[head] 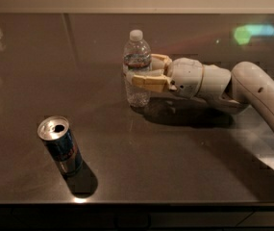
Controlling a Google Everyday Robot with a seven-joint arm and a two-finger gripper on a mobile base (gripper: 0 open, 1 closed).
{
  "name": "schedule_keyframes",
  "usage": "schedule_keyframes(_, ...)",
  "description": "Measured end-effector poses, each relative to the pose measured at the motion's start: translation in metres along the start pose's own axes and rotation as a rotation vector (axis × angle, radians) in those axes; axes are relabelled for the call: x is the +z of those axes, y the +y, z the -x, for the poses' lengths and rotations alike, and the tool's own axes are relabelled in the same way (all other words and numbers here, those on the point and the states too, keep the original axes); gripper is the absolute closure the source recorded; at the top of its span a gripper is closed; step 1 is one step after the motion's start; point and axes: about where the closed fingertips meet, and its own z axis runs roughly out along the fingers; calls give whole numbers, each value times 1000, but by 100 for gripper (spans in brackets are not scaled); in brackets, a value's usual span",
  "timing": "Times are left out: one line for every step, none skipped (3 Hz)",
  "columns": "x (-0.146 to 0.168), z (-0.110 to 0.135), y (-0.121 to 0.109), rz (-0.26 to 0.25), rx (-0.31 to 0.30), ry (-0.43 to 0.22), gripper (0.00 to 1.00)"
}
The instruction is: Place water bottle upright
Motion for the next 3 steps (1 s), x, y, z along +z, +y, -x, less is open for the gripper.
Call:
schedule_keyframes(-1, -4, 1, 7, -7, -2, 82)
schedule_keyframes(-2, -6, 2, 11, -12, 10, 59)
schedule_keyframes(-3, -7, 3, 11, -13, 23, 36)
